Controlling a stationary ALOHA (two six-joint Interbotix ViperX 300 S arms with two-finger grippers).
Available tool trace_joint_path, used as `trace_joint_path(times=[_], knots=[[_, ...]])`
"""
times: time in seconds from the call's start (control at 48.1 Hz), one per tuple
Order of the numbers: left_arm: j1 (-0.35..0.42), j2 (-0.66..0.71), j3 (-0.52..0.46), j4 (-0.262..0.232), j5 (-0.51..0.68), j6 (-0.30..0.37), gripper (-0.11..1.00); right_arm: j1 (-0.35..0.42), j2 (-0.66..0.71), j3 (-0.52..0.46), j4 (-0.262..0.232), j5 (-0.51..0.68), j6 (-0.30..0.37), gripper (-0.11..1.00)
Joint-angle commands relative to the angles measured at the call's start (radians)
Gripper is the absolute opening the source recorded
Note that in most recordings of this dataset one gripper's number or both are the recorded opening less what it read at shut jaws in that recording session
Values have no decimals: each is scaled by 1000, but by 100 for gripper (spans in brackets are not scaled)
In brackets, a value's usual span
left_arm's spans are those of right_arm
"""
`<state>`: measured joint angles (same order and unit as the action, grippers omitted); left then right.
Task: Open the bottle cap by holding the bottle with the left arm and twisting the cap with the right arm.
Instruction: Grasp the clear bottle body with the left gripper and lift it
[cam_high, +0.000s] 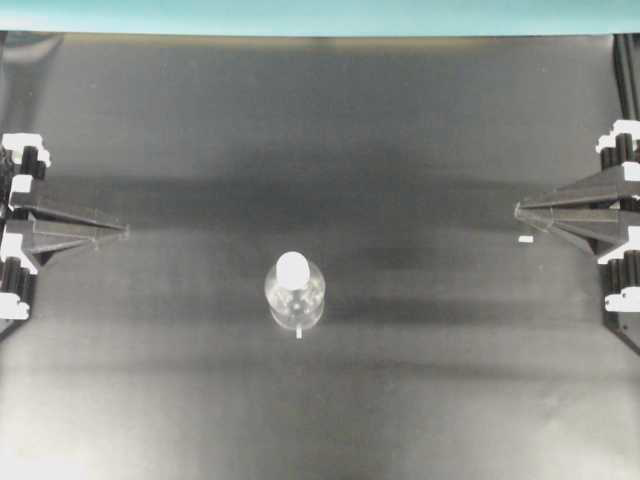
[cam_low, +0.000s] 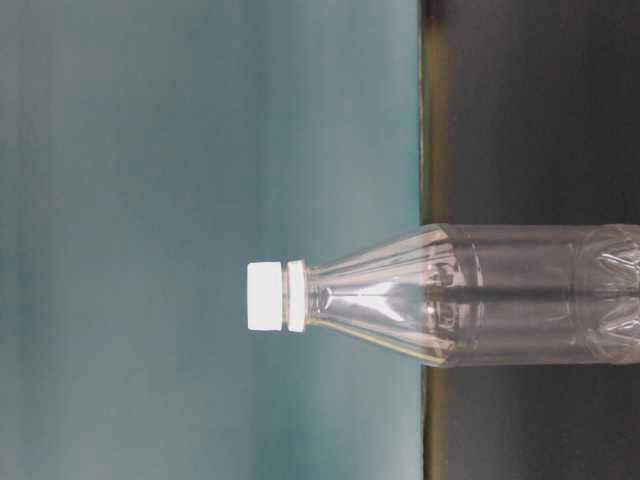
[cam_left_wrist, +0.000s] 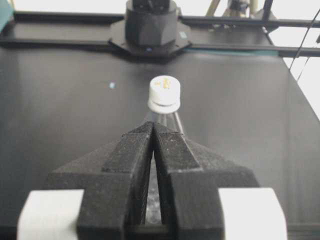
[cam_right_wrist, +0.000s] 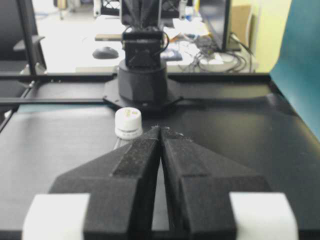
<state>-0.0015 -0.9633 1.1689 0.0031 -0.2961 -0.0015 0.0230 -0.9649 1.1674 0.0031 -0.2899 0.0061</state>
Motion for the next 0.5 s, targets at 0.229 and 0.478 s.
trace_joint_path(times=[0.229,0.478], knots=[[-64,189,-252,43,25,-3,9,-17,26,-49,17,61,17,0],[-63,390,-353,43,-26,0,19,-17,37,-54,18,109,49,0]])
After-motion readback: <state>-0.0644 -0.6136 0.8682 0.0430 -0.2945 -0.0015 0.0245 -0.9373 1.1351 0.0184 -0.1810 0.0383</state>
